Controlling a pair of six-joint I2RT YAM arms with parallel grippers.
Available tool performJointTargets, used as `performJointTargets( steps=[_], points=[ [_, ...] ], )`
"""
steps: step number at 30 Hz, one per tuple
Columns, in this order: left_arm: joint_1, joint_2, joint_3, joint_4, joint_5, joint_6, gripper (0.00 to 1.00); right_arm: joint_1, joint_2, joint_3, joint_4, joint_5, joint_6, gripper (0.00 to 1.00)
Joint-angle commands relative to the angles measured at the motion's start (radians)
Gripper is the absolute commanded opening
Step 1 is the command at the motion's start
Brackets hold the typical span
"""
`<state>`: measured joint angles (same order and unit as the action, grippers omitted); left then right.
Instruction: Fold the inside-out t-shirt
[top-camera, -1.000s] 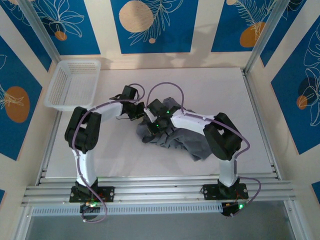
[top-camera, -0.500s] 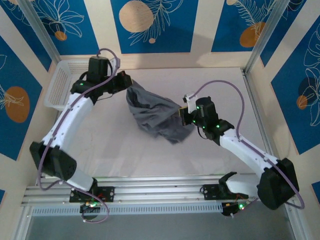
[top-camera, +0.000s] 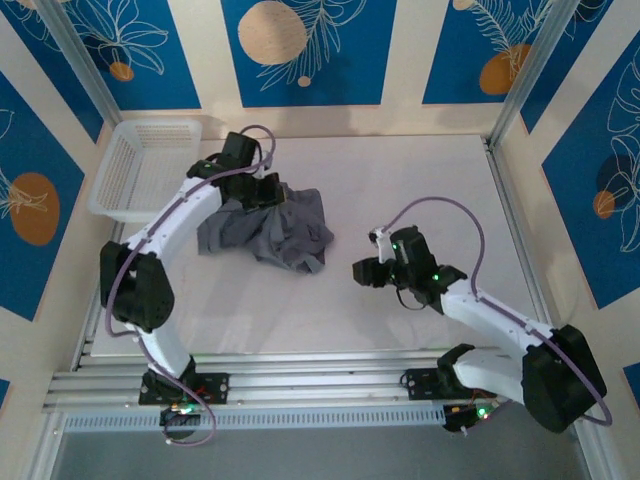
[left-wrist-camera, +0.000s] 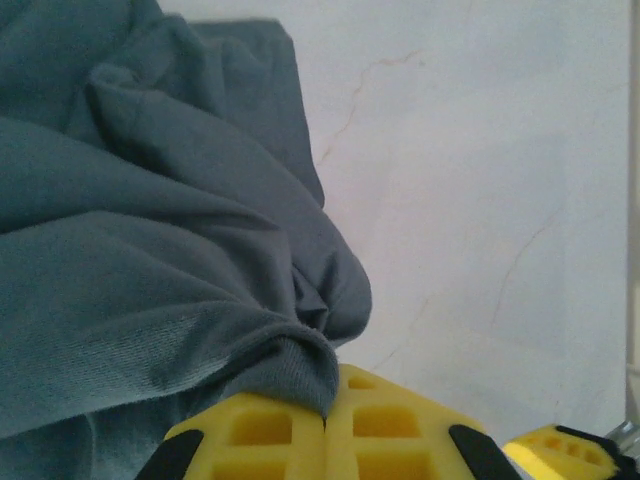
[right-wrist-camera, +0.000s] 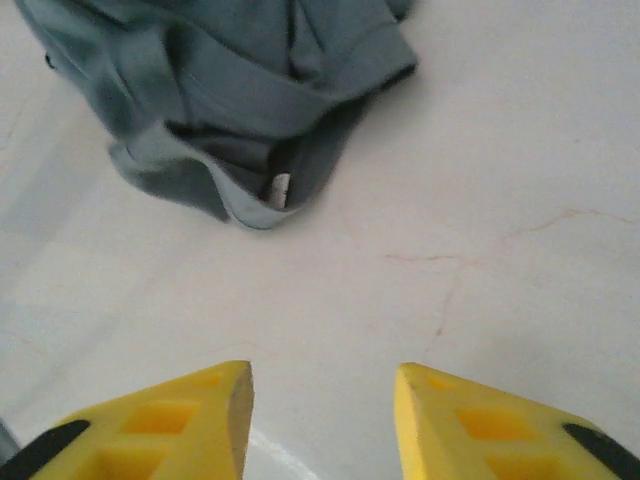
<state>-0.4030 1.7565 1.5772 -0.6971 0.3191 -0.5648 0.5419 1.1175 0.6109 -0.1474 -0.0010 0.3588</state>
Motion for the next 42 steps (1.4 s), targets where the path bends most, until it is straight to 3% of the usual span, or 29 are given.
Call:
performJointTargets(
  steps=[1,8,15,18,22,23,24,27,28,29,33,36,38,39,42],
  points=[
    [-0.056,0.014,0.032,0.007,-0.003,0.022,0.00,0.057,0.082,0.181,-0.017,-0.025,-0.011,0.46],
    [-0.078,-0.018,0.024,0.000,-0.022,-0.013,0.00,0.182,0.407,0.372,0.227,0.053,-0.031,0.69],
    [-0.081,-0.063,0.050,-0.078,-0.076,0.004,0.00,0.171,0.645,0.527,0.271,-0.063,-0.003,0.66],
    [-0.053,-0.099,0.075,-0.133,-0.148,0.025,0.00,0.180,0.663,0.467,0.276,-0.042,-0.040,0.61],
    [0.009,-0.156,0.059,-0.134,-0.134,0.030,0.00,0.182,0.650,0.335,0.278,-0.046,-0.028,0.63],
    [0.014,-0.163,0.059,-0.134,-0.131,0.030,0.00,0.179,0.639,0.311,0.285,-0.052,-0.013,0.60],
    [0.017,-0.166,0.058,-0.134,-0.128,0.030,0.00,0.172,0.624,0.288,0.299,-0.074,0.001,0.49],
    [0.020,-0.160,0.054,-0.130,-0.112,0.025,0.00,0.148,0.553,0.237,0.343,-0.106,0.038,0.10],
    [0.021,-0.156,0.055,-0.133,-0.113,0.025,0.00,0.136,0.514,0.210,0.366,-0.106,0.053,0.02],
    [0.022,-0.154,0.056,-0.140,-0.115,0.026,0.00,0.123,0.477,0.183,0.392,-0.094,0.068,0.00],
    [0.029,-0.149,0.070,-0.154,-0.098,0.040,0.00,0.014,0.323,0.062,0.402,0.034,0.208,0.00],
    [0.013,-0.133,0.067,-0.085,0.044,0.053,0.00,-0.049,0.289,0.034,0.303,0.069,0.230,0.00],
    [-0.026,-0.099,0.092,-0.083,0.055,0.054,0.00,-0.065,0.299,0.040,0.211,0.102,0.234,0.00],
    [-0.047,-0.078,0.110,-0.097,0.035,0.058,0.00,-0.073,0.304,0.050,0.159,0.114,0.243,0.05],
    [-0.075,-0.029,0.113,-0.108,-0.008,0.022,0.00,-0.087,0.270,0.075,0.095,0.046,0.228,0.36]
  ],
)
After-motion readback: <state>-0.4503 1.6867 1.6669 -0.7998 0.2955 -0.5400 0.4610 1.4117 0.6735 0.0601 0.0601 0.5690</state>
